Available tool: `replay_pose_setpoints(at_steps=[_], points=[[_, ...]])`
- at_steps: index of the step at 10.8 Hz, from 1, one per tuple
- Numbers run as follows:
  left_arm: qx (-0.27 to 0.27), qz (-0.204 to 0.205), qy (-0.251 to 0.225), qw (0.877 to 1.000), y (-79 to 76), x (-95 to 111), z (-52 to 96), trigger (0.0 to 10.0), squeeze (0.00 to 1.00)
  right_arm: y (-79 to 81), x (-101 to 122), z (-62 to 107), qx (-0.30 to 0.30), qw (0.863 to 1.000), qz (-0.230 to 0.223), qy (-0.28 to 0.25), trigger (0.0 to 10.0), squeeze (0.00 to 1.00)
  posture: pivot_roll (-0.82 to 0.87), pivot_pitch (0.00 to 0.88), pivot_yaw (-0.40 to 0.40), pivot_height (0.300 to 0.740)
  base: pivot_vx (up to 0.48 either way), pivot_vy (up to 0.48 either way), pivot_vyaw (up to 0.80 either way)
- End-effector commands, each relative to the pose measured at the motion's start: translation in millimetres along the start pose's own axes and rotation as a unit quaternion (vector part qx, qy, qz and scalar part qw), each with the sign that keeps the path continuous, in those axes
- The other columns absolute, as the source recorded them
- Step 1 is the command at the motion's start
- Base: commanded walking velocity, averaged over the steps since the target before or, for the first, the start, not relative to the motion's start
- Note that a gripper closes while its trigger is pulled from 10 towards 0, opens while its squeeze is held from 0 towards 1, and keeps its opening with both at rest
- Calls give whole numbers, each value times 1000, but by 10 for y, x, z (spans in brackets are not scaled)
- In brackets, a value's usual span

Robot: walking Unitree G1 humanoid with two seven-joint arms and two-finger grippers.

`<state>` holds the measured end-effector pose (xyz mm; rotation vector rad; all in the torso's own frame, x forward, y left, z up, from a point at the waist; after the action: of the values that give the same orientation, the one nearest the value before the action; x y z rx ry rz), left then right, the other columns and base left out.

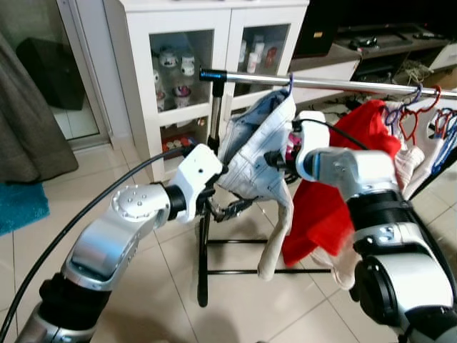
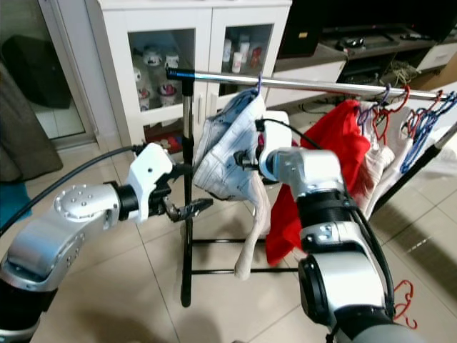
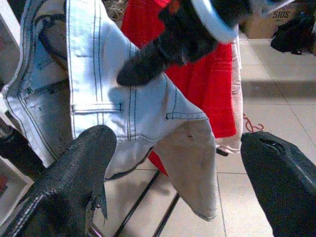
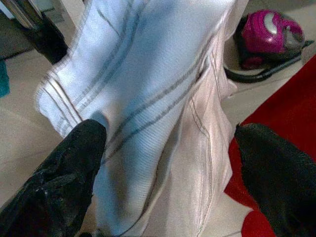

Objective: Hang hanger

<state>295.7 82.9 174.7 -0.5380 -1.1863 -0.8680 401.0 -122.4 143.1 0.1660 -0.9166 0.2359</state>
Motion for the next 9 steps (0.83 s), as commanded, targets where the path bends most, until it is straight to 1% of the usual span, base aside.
replay_pose_setpoints(at_steps=[1, 2, 3, 5, 7, 9], points=[[-3, -9, 3, 1000, -18, 25, -19, 10000, 0, -57, 58, -10, -13, 1000, 10, -6, 10000, 0, 14, 49, -129, 740, 0, 0, 0], [-3, -9, 3, 1000, -20, 24, -19, 10000, 0, -80, 39, -36, -20, 1000, 9, -1, 10000, 0, 14, 49, -129, 740, 0, 0, 0], [-2, -9, 5, 1000, -23, 19, -12, 10000, 0, -123, 9, -93, -29, 999, 14, 1, 5333, 0, 18, 54, -132, 740, 0, 0, 0], [0, -9, 7, 1000, -19, 16, -5, 10000, 0, -141, 16, -133, -28, 1000, 7, -8, 0, 0, 22, 59, -134, 740, 0, 0, 0], [1, -11, 8, 1000, -20, 12, -8, 10000, 0, -156, 0, -165, -29, 1000, 1, -7, 0, 0, 22, 61, -133, 740, 0, 0, 0], [2, -13, 8, 1000, -13, 18, -8, 10000, 0, -147, 18, -176, -25, 1000, 4, -11, 0, 0, 23, 60, -133, 740, 0, 0, 0]])
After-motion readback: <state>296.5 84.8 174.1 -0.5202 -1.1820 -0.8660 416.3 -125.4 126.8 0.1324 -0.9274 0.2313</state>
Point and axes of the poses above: a point about 5 cm out from each wrist's last joint towards the gripper, its own z axis pointing back from the gripper into the wrist, its own x axis along the axis of the wrist's last joint, y = z × x, the point moved 3 cm from there along -z, pointing out of the wrist towards the gripper, and after that the axes turned 6 degrees about z, right-handed, at the moved point
